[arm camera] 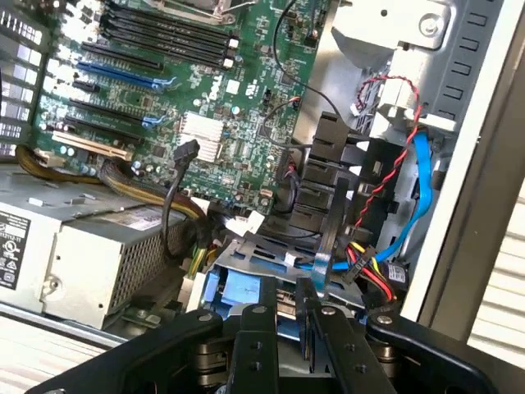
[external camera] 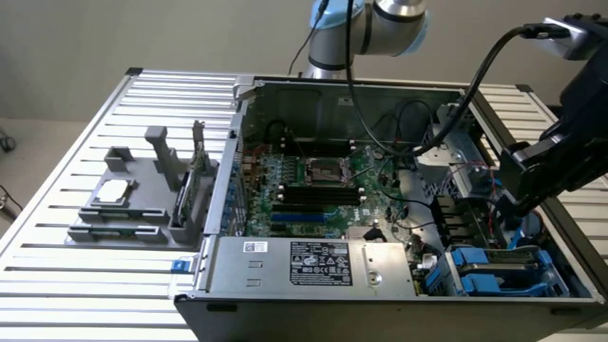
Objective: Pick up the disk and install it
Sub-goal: 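Insert the first disk wire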
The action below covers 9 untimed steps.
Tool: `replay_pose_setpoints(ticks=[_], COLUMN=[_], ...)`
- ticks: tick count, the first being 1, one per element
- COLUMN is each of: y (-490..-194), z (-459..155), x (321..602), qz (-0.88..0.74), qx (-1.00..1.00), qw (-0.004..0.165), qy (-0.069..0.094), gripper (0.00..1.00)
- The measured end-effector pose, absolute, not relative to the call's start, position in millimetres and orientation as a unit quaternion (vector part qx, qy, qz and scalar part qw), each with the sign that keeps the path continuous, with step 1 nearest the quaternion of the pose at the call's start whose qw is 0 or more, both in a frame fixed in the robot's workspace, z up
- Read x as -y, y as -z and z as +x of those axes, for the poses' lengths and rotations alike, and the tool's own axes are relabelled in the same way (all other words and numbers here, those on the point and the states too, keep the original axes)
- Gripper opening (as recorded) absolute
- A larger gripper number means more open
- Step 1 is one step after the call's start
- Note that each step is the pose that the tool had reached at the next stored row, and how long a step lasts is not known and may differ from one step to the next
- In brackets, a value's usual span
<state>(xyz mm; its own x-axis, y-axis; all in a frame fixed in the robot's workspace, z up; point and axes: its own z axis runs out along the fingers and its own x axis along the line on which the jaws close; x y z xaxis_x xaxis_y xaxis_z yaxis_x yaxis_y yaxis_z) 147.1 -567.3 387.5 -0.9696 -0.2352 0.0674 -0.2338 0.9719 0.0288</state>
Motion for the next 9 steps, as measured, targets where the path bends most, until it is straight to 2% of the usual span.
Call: replay_pose_setpoints(ticks=[9], y=[-387.6], z=[147.1], x=[568.7], qz=[0.063], qx=[0.997], qw=[0.035], qy=[0.012], gripper=[0.25])
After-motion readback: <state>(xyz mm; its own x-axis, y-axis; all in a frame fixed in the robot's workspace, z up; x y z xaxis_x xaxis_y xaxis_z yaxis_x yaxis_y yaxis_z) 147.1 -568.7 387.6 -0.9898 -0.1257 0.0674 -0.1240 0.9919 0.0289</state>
